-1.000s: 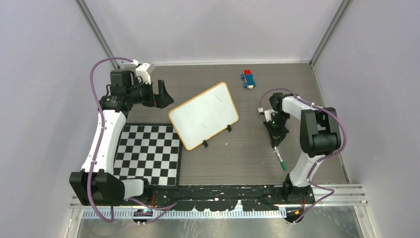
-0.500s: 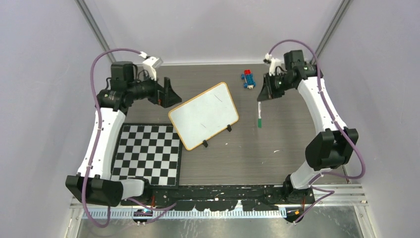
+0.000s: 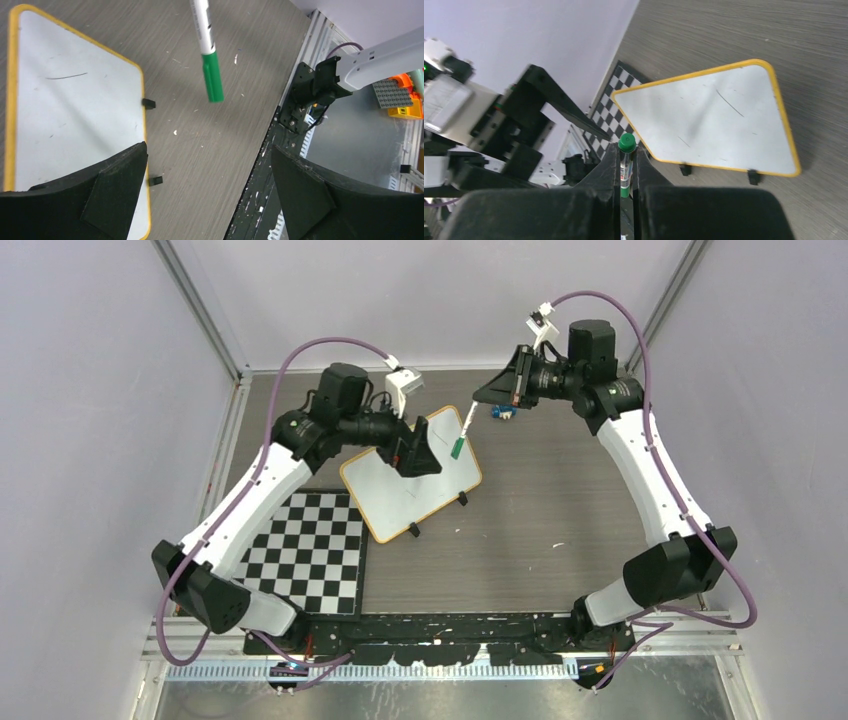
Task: Write a sentence on the whiteboard
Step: Open the whiteboard marker at the center of the board.
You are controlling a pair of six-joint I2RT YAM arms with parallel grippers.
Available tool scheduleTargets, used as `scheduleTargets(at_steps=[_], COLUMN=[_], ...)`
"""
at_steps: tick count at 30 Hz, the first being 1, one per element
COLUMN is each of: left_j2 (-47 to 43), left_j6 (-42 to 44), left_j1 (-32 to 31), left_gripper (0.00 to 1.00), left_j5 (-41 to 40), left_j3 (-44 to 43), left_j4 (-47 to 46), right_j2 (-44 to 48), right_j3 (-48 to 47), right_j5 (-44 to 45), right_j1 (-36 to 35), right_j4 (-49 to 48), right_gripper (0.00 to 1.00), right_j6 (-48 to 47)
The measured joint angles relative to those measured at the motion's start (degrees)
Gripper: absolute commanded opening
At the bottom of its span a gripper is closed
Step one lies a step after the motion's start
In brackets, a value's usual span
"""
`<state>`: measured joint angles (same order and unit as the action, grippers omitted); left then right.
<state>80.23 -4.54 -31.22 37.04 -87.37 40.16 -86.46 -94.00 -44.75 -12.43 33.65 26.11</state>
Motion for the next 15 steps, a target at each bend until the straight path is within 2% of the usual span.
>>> scheduleTargets(at_steps=[4,8,11,14,15], left_j2=[2.1,3.2,3.4,3.4,3.4], left_j6=[-3.0,-5.0,-6.3,-7.1,-7.1], left_j1=[-2.4,-3.3,-3.5,-3.5,-3.5], left_gripper=[0.88,0.72,0.49,0.12,0.03], left_j5=[0.3,0.6,0.8,1.3,1.5], left_j3=[0.1,0.1,0.2,0.3,0.3], left_j4=[-3.0,-5.0,-6.3,-7.3,-7.4], right_j2=[1.5,2.1,2.1,2.1,2.2], right_j3=[2.6,5.0,5.6,5.7,5.9], right_j5=[0.1,0.1,0.0,-0.2,-0.4], right_j1=[-1.8,-2.9,-3.6,-3.8,-3.8], right_j4=[-5.5,-8.9,-10.4,-11.4,-11.7], right_gripper=[0.0,0.0,0.0,0.0,0.02], right_j6=[6.1,11.0,13.2,14.7,15.0])
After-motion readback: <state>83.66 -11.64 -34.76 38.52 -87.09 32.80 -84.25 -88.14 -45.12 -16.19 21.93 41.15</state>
